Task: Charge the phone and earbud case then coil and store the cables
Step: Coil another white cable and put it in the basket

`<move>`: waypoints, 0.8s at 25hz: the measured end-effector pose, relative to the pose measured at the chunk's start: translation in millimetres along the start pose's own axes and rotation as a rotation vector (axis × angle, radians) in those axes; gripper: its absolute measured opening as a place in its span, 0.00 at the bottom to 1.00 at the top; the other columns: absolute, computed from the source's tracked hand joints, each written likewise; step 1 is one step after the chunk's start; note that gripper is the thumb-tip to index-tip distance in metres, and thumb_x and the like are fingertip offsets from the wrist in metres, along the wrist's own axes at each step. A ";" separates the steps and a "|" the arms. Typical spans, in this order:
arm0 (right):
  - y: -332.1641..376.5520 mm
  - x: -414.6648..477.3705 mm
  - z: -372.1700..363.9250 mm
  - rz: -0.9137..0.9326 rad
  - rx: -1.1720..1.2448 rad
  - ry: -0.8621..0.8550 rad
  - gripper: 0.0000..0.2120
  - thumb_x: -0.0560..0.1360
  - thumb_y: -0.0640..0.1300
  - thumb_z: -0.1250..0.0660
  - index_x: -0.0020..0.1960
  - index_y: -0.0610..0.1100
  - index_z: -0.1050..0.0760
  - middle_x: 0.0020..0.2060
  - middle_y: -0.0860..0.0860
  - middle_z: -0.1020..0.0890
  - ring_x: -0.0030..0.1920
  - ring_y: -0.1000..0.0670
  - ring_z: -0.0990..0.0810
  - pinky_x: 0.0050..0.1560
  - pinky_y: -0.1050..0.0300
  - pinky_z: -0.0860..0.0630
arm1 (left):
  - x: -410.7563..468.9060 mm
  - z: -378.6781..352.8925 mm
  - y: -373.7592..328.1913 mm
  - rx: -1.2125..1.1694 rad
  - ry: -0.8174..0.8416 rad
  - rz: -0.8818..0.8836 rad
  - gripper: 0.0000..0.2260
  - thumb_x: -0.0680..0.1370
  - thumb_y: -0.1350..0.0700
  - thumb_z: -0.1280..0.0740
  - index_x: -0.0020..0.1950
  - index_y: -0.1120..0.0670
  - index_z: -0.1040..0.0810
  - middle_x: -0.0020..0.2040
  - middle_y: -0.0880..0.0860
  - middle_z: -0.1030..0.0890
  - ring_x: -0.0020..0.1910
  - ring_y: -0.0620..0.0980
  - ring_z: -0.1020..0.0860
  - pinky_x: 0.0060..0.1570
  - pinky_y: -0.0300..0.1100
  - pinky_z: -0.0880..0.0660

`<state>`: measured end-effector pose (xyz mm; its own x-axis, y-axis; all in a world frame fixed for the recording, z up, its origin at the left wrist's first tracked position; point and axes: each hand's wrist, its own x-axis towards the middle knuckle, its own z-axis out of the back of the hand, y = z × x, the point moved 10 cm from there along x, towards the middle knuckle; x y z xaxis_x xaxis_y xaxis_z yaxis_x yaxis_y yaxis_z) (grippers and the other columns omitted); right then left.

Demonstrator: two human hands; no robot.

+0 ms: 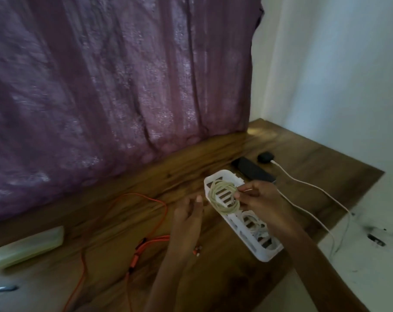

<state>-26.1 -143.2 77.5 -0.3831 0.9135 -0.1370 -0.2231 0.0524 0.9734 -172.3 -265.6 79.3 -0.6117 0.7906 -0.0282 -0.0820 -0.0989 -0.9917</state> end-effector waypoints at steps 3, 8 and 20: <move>-6.3 47.6 29.5 0.047 -0.252 -0.032 0.07 0.71 0.37 0.29 0.38 0.45 0.26 0.42 0.43 0.18 0.41 0.47 0.18 0.42 0.53 0.19 | 15.4 -26.4 10.4 0.141 -0.039 -0.007 0.08 0.80 0.54 0.41 0.57 0.49 0.27 0.46 0.40 0.26 0.41 0.32 0.30 0.39 0.26 0.32; -14.7 102.8 8.0 0.148 -0.635 0.202 0.04 0.71 0.37 0.30 0.46 0.38 0.21 0.46 0.42 0.17 0.41 0.51 0.21 0.40 0.65 0.25 | 34.8 -61.1 45.2 0.216 -0.102 0.075 0.14 0.79 0.56 0.40 0.65 0.50 0.30 0.57 0.45 0.27 0.52 0.42 0.29 0.50 0.35 0.34; -50.6 97.7 -35.5 0.220 -1.057 0.355 0.08 0.77 0.34 0.43 0.50 0.33 0.27 0.49 0.37 0.22 0.50 0.39 0.23 0.42 0.57 0.35 | 38.3 -74.0 93.5 0.403 -0.256 0.096 0.16 0.76 0.47 0.38 0.63 0.38 0.31 0.62 0.42 0.25 0.61 0.45 0.29 0.57 0.50 0.27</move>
<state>-84.1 -70.9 8.3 -0.7024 0.6859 -0.1901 -0.6994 -0.6156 0.3632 -145.2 -199.8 -23.9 -0.8010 0.5976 -0.0359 -0.2826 -0.4303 -0.8573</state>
